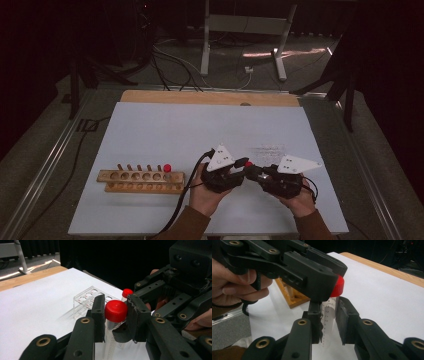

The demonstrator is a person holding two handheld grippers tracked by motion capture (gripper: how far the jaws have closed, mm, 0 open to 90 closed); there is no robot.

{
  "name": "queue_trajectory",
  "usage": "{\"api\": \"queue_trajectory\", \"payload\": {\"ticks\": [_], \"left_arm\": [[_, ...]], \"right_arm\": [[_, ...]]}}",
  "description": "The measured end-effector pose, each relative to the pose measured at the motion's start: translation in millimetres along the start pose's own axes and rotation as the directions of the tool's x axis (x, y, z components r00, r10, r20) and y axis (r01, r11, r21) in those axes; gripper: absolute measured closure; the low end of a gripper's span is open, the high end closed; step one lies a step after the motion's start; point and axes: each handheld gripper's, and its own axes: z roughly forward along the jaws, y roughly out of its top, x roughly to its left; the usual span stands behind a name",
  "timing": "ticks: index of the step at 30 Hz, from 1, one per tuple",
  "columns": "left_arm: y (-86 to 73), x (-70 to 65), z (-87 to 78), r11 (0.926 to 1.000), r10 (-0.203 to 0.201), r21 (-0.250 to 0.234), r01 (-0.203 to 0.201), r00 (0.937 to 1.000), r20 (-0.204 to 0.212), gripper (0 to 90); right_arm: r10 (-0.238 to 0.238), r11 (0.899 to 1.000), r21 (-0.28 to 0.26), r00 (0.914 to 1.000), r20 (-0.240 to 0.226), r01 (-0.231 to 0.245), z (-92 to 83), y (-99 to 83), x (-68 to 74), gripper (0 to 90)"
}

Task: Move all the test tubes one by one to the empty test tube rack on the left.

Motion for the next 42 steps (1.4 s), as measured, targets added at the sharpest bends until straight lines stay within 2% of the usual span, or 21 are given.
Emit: {"api": "queue_trajectory", "payload": {"ticks": [2, 7, 13, 19, 24, 30, 42], "left_arm": [[0.1, 0.0, -0.4, 1.0, 0.001, -0.004, -0.001, 1.0, -0.001, 71.0], [1.3, 1.9, -4.3, 0.9998, -0.007, -0.016, 0.007, 0.9998, -0.019, 71.2], [2.0, 6.7, -11.6, 0.9993, -0.021, -0.033, 0.02, 0.9991, -0.035, 71.1], [0.6, 9.6, -19.1, 0.9987, -0.031, -0.041, 0.03, 0.9985, -0.045, 71.1], [-0.2, 9.7, -27.3, 0.9984, -0.026, -0.051, 0.024, 0.9986, -0.046, 71.1], [-3.2, 10.9, -37.7, 0.9983, -0.015, -0.057, 0.012, 0.9987, -0.049, 71.1], [-14.2, 22.8, -71.1, 0.9971, -0.026, -0.074, 0.018, 0.9947, -0.1, 71.0]], "right_arm": [[-0.005, 1.0, 0.0, 1.0, -0.003, 0.005, -0.3, 0.1, 0.0, 72.8], [0.0, 1.0, -0.012, 1.0, -0.007, 0.0, -2.1, -0.1, -1.2, 45.6], [0.016, 0.999, -0.041, 0.9984, 0.054, -0.014, -7.7, 1.5, -2.3, 19.8], [0.039, 0.997, -0.068, 0.9951, 0.09, -0.033, -15.9, 1.7, -7.7, 3.0], [0.063, 0.995, -0.085, 0.9915, 0.114, -0.053, -24.2, -0.5, -14.0, 0.0], [0.079, 0.992, -0.104, 0.9896, 0.121, -0.066, -29.2, -1.9, -17.4, 0.0], [0.092, 0.989, -0.126, 0.9819, 0.166, -0.071, -39.5, -3.6, -25.2, 0.0]]}}
